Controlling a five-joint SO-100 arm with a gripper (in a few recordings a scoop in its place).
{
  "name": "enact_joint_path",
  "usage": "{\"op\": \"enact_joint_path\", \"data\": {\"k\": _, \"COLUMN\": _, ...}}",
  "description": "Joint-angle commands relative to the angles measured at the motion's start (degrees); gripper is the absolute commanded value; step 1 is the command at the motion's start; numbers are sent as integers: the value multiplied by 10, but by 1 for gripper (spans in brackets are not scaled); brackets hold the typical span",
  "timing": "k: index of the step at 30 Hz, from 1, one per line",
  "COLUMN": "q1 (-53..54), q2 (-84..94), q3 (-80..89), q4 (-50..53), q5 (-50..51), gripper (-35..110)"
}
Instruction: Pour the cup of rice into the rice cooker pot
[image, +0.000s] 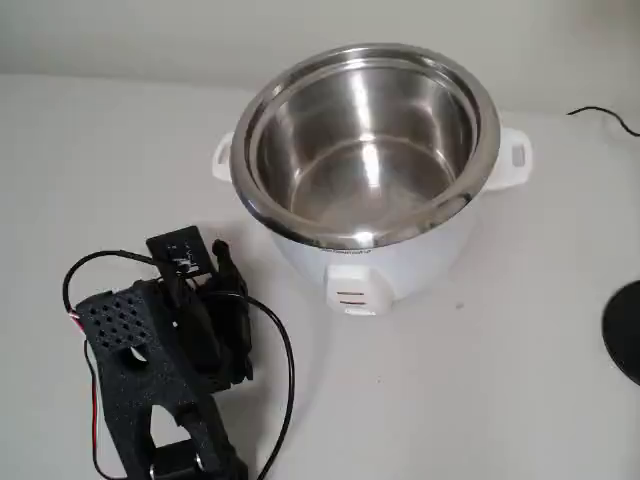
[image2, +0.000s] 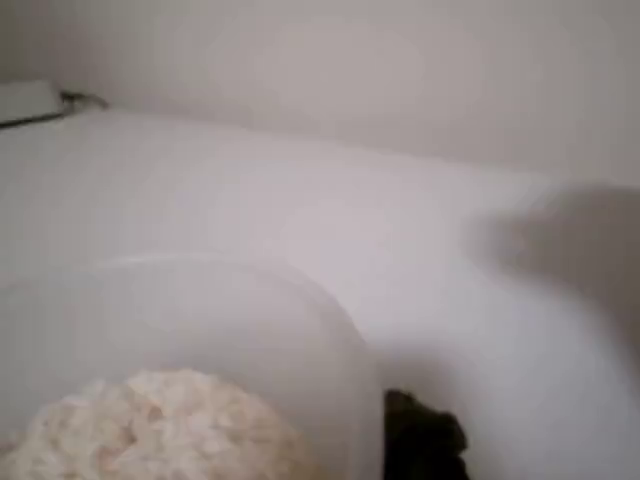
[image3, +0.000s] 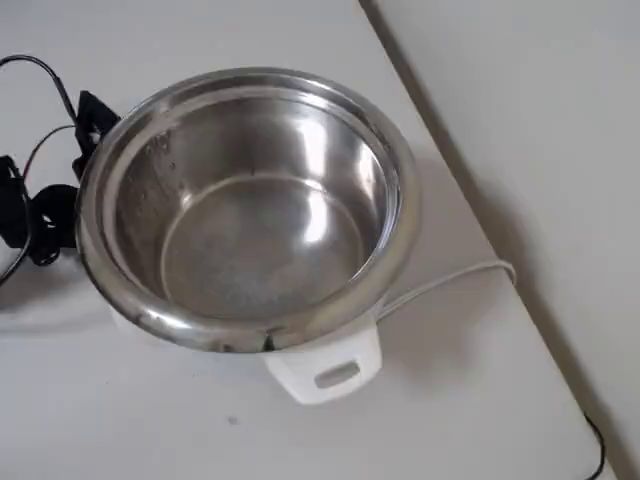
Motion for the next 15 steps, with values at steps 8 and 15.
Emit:
{"op": "enact_joint_path", "data": {"k": 8, "q1": -21, "q2": -41, "q3": -93, "q4": 4, "q5": 3, "gripper": 32}}
{"op": "enact_joint_path", "data": {"k": 15, "q1": -14, "q2": -62, "q3": -115, "q4": 4, "q5": -1, "gripper": 21}}
